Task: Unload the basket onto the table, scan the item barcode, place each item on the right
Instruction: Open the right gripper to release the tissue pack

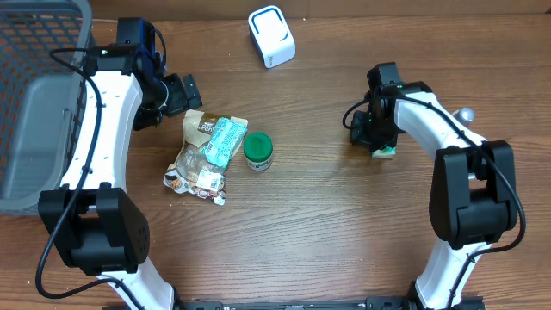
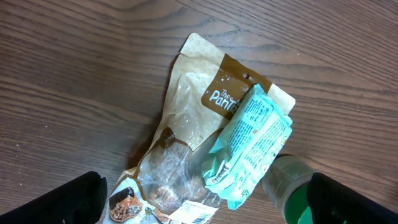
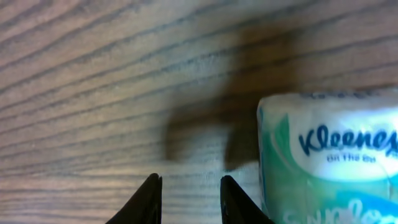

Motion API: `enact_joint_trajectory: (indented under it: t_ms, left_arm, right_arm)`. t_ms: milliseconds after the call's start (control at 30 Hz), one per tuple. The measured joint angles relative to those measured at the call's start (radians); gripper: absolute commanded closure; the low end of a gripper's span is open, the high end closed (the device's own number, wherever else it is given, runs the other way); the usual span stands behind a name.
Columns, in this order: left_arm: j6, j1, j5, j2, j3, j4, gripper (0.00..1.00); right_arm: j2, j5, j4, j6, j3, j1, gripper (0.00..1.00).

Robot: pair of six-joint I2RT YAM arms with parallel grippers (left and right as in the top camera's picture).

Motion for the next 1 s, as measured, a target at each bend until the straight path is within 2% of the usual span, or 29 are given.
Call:
enact_joint_trajectory:
  t_ms: [200, 600, 1000]
  left_arm:
    - [0.000, 0.000, 0.000, 0.000, 0.000, 0.000, 0.00]
    - [0.000, 0.000, 0.000, 0.000, 0.000, 0.000, 0.00]
    - [0.000, 0.000, 0.000, 0.000, 0.000, 0.000, 0.00]
  right_arm:
    - [0.000, 0.076, 0.054, 0.000, -0.003, 0.000, 0.73]
    - [0.000, 0.285, -0.039, -0.003, -0.003, -0.001, 0.73]
    - [0.000, 0.317, -0.098, 0.009, -0.003, -0.056, 0.71]
